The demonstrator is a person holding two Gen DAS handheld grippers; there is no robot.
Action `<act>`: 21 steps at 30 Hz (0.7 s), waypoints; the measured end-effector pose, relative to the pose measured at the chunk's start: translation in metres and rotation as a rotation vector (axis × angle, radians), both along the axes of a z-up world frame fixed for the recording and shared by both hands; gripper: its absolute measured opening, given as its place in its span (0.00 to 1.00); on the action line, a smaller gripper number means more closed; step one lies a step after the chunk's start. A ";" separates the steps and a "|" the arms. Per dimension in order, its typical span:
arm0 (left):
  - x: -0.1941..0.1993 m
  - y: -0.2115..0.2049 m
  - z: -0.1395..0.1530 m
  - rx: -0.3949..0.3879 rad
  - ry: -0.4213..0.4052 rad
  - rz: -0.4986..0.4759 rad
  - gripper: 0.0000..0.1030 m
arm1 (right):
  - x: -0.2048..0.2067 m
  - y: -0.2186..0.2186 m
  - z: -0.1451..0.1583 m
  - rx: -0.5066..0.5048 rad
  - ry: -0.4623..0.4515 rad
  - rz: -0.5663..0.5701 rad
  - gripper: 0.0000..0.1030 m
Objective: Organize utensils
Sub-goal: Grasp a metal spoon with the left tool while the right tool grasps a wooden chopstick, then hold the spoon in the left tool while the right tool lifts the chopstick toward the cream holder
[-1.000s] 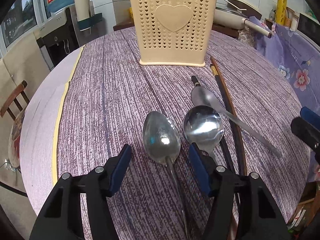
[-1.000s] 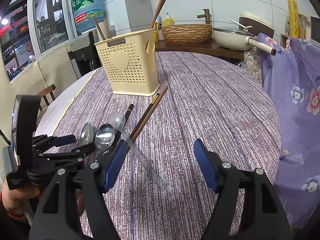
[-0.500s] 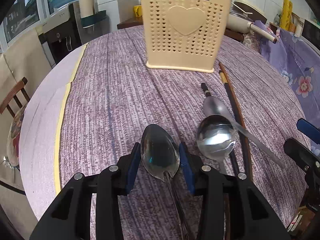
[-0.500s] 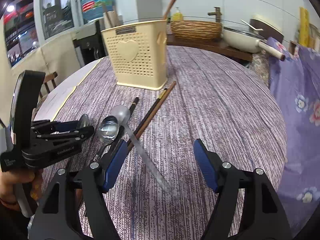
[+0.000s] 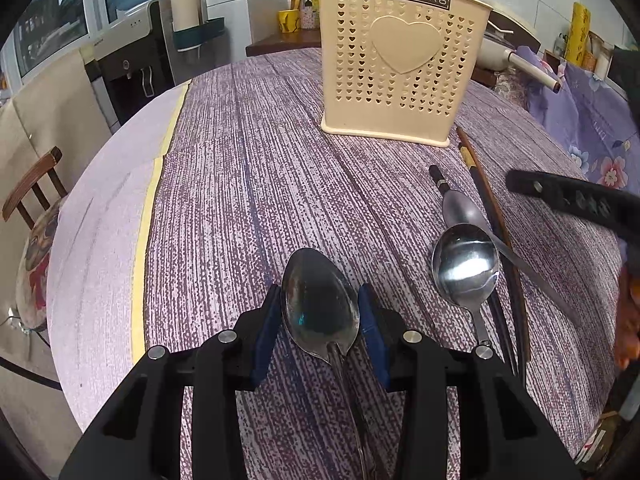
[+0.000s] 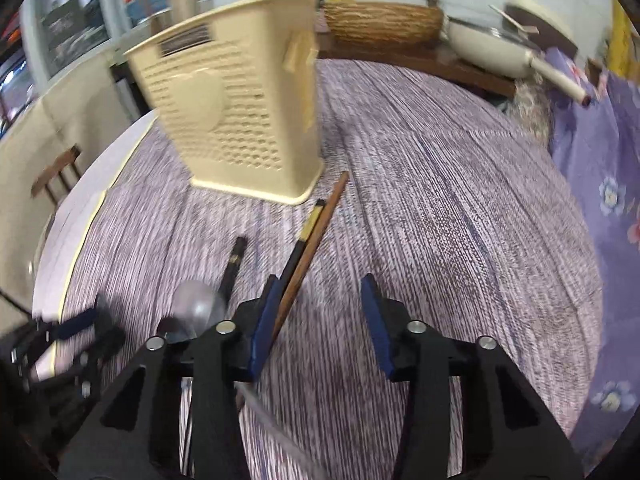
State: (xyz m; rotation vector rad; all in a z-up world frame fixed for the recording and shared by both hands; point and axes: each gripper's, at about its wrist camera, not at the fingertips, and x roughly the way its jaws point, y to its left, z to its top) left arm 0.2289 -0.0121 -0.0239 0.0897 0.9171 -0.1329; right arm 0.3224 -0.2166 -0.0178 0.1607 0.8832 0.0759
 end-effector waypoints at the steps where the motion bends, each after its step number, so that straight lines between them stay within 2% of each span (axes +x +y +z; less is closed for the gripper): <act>1: 0.000 0.000 0.000 0.000 0.000 -0.003 0.38 | 0.008 -0.004 0.001 0.021 0.000 -0.029 0.35; 6: 0.001 0.001 0.001 -0.005 0.001 -0.007 0.38 | 0.039 -0.020 0.003 0.106 0.002 -0.144 0.30; 8: 0.000 0.001 0.001 -0.005 0.001 -0.008 0.38 | 0.052 -0.022 0.001 0.111 0.011 -0.174 0.28; 17: 0.000 0.002 0.001 -0.011 -0.003 -0.021 0.38 | 0.078 -0.014 -0.014 0.118 0.052 -0.183 0.24; 21: 0.000 0.002 0.001 -0.009 -0.006 -0.023 0.38 | 0.078 -0.002 -0.016 0.056 0.048 -0.160 0.21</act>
